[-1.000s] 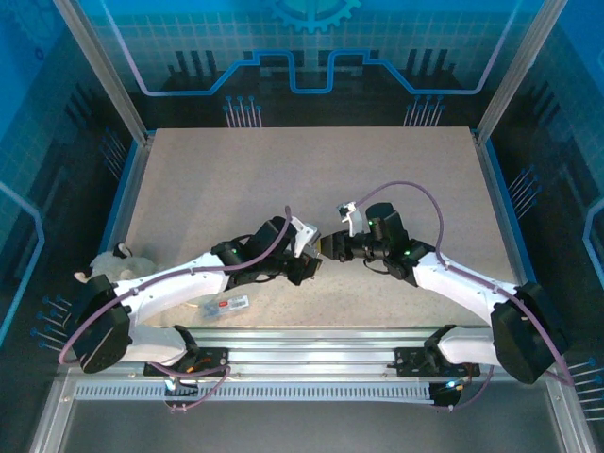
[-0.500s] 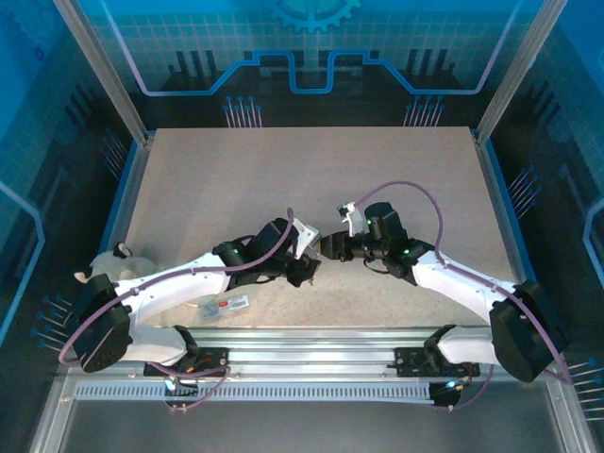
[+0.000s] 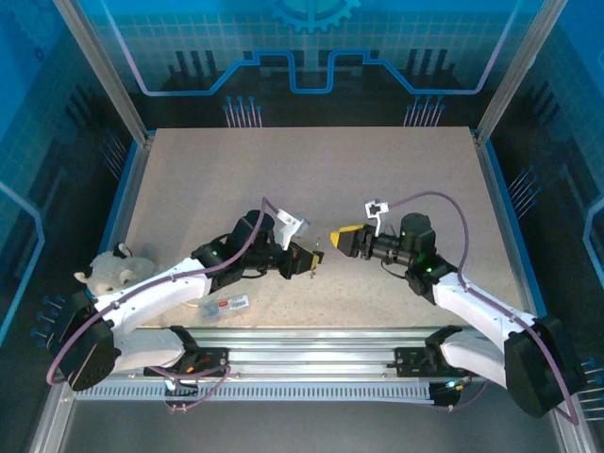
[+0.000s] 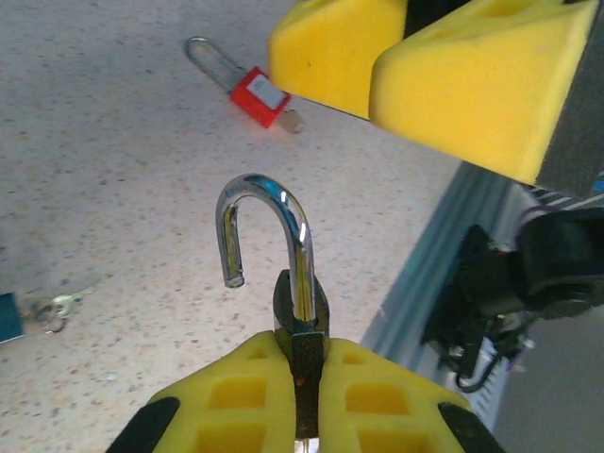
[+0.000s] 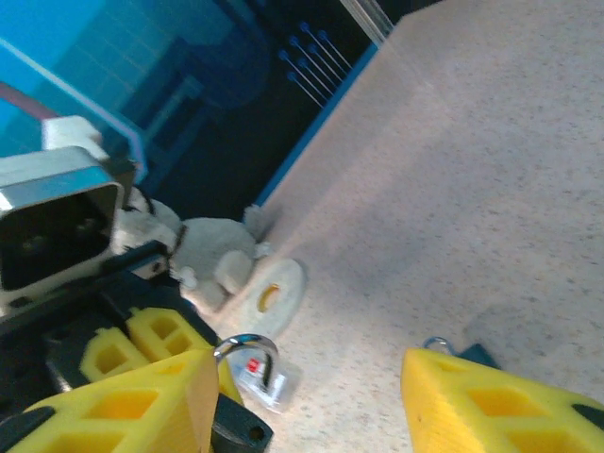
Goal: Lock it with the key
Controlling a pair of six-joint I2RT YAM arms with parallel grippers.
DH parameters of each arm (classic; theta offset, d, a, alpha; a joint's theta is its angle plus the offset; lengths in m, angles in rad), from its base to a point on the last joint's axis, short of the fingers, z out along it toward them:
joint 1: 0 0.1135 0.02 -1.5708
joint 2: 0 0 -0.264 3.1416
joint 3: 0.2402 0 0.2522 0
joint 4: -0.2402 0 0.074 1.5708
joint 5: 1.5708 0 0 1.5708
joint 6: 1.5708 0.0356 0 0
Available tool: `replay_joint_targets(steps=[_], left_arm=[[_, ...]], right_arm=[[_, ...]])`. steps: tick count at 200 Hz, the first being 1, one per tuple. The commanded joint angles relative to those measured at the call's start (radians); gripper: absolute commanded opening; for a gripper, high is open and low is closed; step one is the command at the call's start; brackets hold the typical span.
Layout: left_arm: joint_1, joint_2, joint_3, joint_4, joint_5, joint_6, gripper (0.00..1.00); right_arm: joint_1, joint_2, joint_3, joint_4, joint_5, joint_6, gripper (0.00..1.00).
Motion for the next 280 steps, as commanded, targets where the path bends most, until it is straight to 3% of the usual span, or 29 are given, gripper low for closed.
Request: replay_joint_targets(steps=[1,58,157,202,280], left_arm=[[0.007,-0.018,-0.011,0.121,0.177,-0.055,0.00],[0.007,-0.020,-0.027,0.224,0.296,-0.115,0.00],[0.052,-0.051,-0.058,0.269,0.218,-0.164,0.00],[0.070,-0.043,-0.068,0.371,0.270,-0.232,0.00],[0.067,-0.005,-0.074,0.397,0.343,-0.255,0.00]], right_arm=[[-0.005,-0.016,-0.038,0.228,-0.074,0.057,0.57],[0.000,0.030,-0.056,0.358,-0.113,0.098,0.62],[0.023,0.077,-0.050,0.493,-0.205,0.162,0.61],[0.040,0.096,-0.041,0.492,-0.212,0.147,0.62],[0.053,0.096,-0.051,0.514,-0.193,0.139,0.64]])
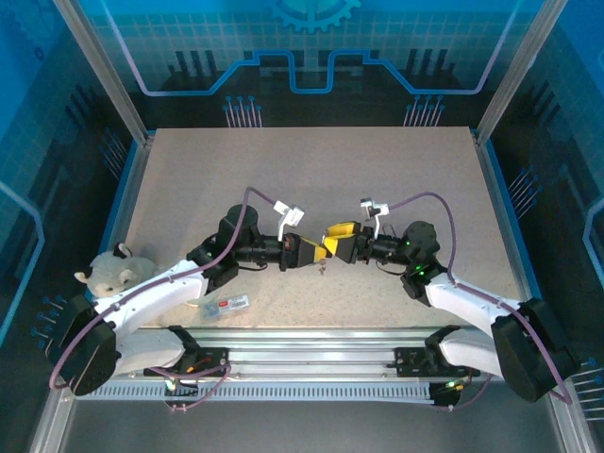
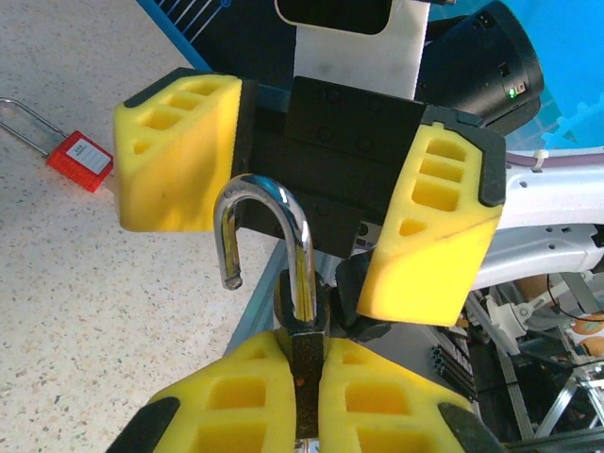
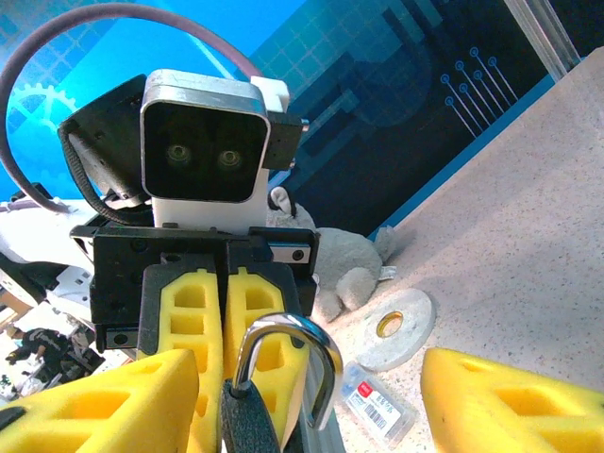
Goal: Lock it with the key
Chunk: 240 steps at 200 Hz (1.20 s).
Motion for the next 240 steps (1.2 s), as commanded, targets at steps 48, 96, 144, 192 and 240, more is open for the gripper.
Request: replay_joint_targets(steps=[48,96,144,192,240], left_arm=[[-0.001,0.003,-0.025,0.049,0.017,-0.015,0.00],[0.001,-0.008,-0.015,0.016,0.007,0.004,0.00],[0.000,-0.013,-0.014,-0.011,0.006,0.018,0.00],[0.001,-0.030,-0.007,-0.064,-0.013,0.048,0.00],[0.002,-0.031,-0.002,-0.065,-0.011,0.045,0.00]], right_arm=[[0.038,-0.010,-0.004,0.104,-0.036,-0.005,0.62],[0.039,-0.013,0.002,0.087,-0.039,-0.010,0.57],[0.038,-0.047,0.004,0.012,-0.012,-0.051,0.52],[0.038,-0.074,0.008,-0.050,0.007,-0.082,0.49],[0.038,-0.062,0.013,-0.058,0.010,-0.080,0.43]])
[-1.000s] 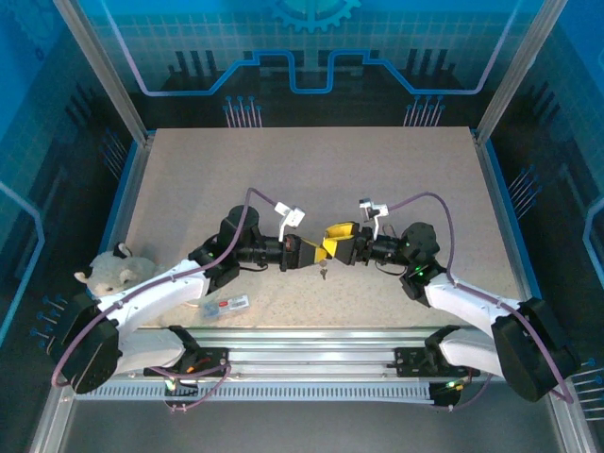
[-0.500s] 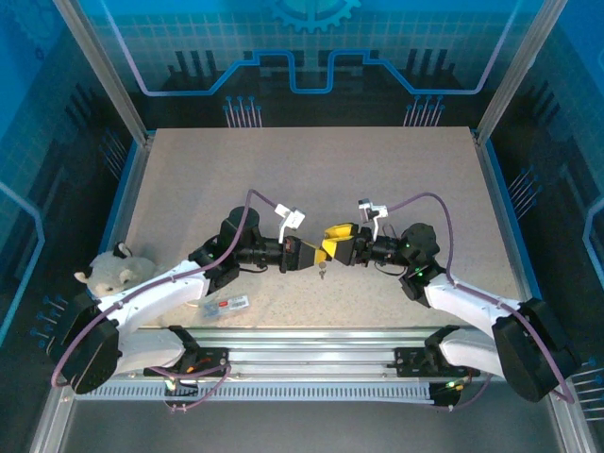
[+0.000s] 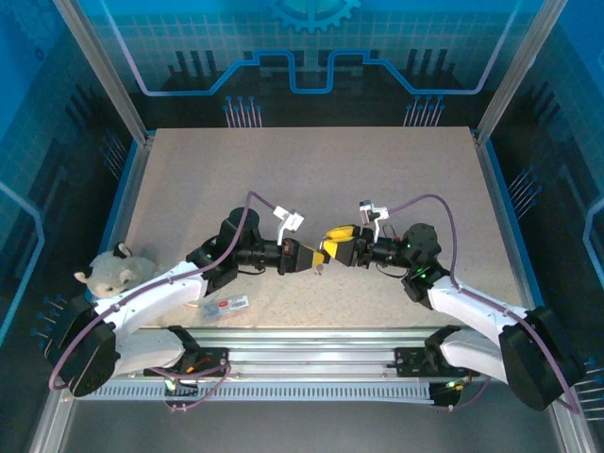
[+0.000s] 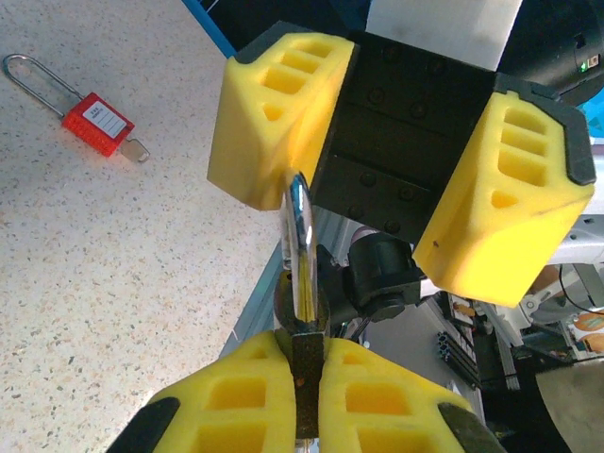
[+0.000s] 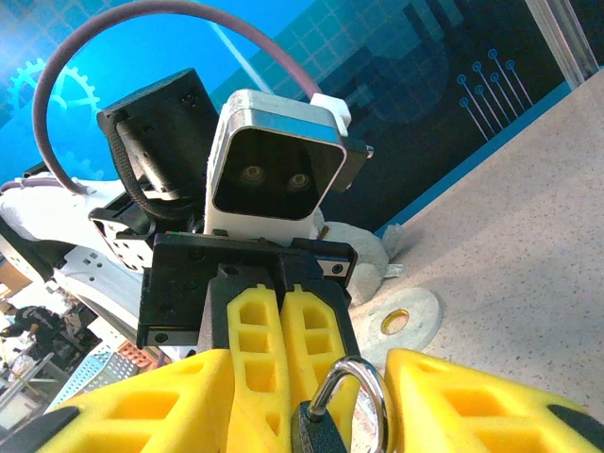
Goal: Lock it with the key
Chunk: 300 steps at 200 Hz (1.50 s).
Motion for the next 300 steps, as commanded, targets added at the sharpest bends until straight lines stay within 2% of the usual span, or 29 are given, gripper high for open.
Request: replay_joint_targets(steps=[1,56,168,300], left_arm=[[0.001,-0.021,0.018,-0.004,-0.005,0.029,0.00],[0.001,-0.022,0.031,-0.015,0.000,0.033,0.00],[0.002,-0.047,0.021,0.008,0.010,0.024,0.00],[0.003,-0.048,0.018,-0.007,-0.004,0.036,0.00]], right_arm=[[0.011,-0.006,0.013,-0.001,0.009,-0.023,0.43],[0.012,0.008,0.024,-0.038,0.019,-0.040,0.34],[0.005,0.003,0.025,-0.074,0.039,-0.059,0.26],[0.002,-0.017,0.022,-0.082,0.048,-0.063,0.08]])
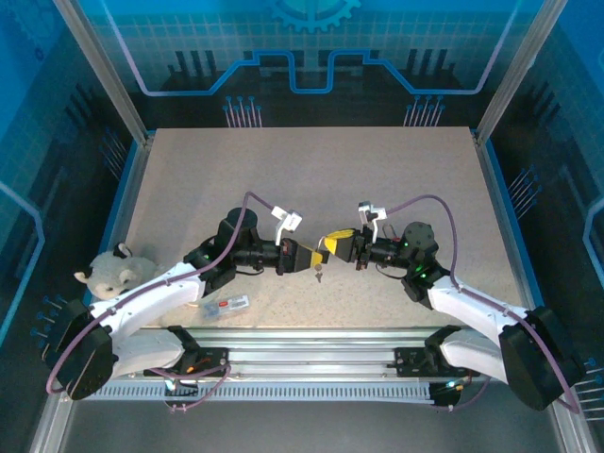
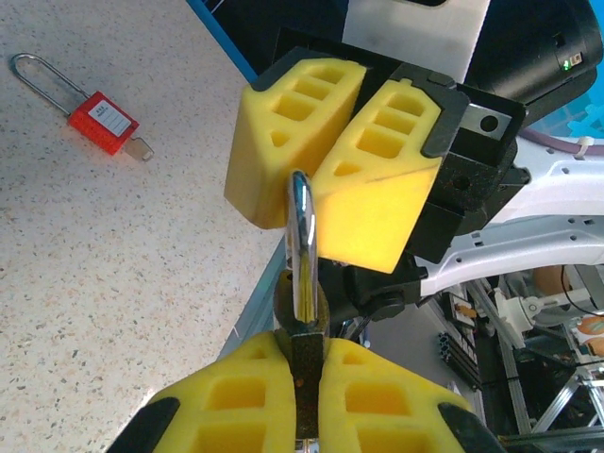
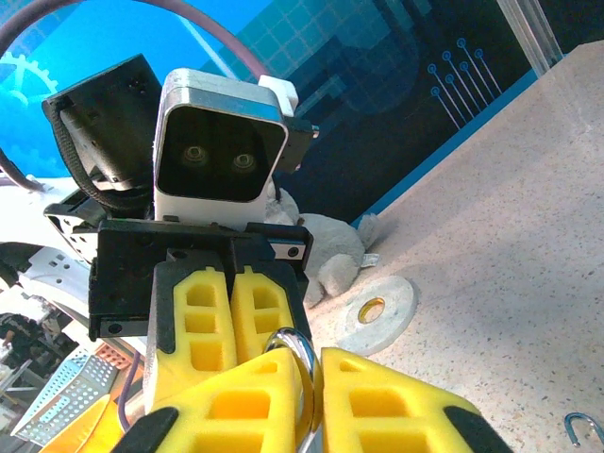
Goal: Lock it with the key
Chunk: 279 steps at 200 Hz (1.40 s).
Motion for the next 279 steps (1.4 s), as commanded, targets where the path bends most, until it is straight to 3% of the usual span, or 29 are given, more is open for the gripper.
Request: replay_joint_targets(steps=[1,35,133,279], left_arm=[[0.003,-0.027,0.018,0.020,0.004,0.035,0.00],[0.003,-0.037,0.012,0.023,-0.024,0.033,0.00],[0.010,-0.062,-0.027,0.265,-0.049,-0.091,0.00],[0.034,-0.153,-0.041,0.304,-0.232,-0.049,0.00]], right_arm=[[0.003,-0.017,0.020,-0.007,0.014,-0.019,0.08],[0.003,-0.021,0.021,-0.015,0.016,-0.023,0.00],[0.019,0.015,0.019,0.025,0.011,-0.012,0.00],[0.077,0.035,0.024,0.013,0.050,-0.024,0.00]])
